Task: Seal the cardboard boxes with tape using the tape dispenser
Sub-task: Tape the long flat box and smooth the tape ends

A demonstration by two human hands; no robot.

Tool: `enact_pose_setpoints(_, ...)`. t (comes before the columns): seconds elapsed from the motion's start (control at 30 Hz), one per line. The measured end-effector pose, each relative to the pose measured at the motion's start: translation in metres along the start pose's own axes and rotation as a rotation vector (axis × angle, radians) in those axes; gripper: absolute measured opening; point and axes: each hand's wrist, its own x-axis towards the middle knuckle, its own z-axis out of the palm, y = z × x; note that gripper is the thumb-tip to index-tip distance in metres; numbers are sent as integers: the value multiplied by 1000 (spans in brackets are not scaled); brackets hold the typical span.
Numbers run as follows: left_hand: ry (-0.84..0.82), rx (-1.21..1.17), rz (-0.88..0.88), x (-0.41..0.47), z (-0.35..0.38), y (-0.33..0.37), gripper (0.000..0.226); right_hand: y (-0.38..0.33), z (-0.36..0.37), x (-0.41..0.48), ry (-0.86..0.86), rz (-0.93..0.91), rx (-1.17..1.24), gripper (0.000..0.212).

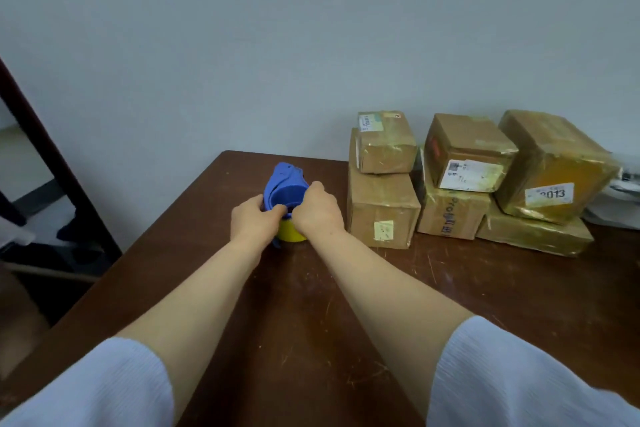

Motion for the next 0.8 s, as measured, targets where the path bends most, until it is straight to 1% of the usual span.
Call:
enact_pose_setpoints(0.07,6,-1,34,9,6,4,12,-1,4,2,-44,-29,-53,46)
enact_pose_setpoints(0.1,-10,9,35,12,9,6,23,0,4,0,-68,-50,-92,45)
enact_pose_setpoints(0.17,-21,70,41,12,13,11,53,6,-3,-7,-82,-124,-155,47)
enact_pose_setpoints(0.2,-5,127,68,10,16,15,59,10,-9,-13,-68,-171,-164,50)
enact_pose_setpoints(0.27,60,230,151,-3,23,24,58,21,-27,-29,-8,-237,-146,50)
enact_pose_setpoints(0.37,127,252,340,-35,45,43,53,45,-64,-50,142,-258,-132,42)
enact_pose_setpoints(0.47,84,259,529,-71,80,64,49,81,-111,-72,280,-180,-153,41)
enact_pose_setpoints(0.57,-38,226,650,-110,122,87,47,122,-160,-96,431,-74,-256,43)
enact_pose_setpoints(0.67,-213,175,684,-154,160,105,45,167,-208,-119,541,146,-467,54)
enact_pose_setpoints(0.77,-351,185,665,-192,189,116,43,211,-249,-140,568,384,-553,63)
enact_pose_setpoints(0.8,-389,198,667,-202,196,118,42,226,-259,-145,573,451,-561,70)
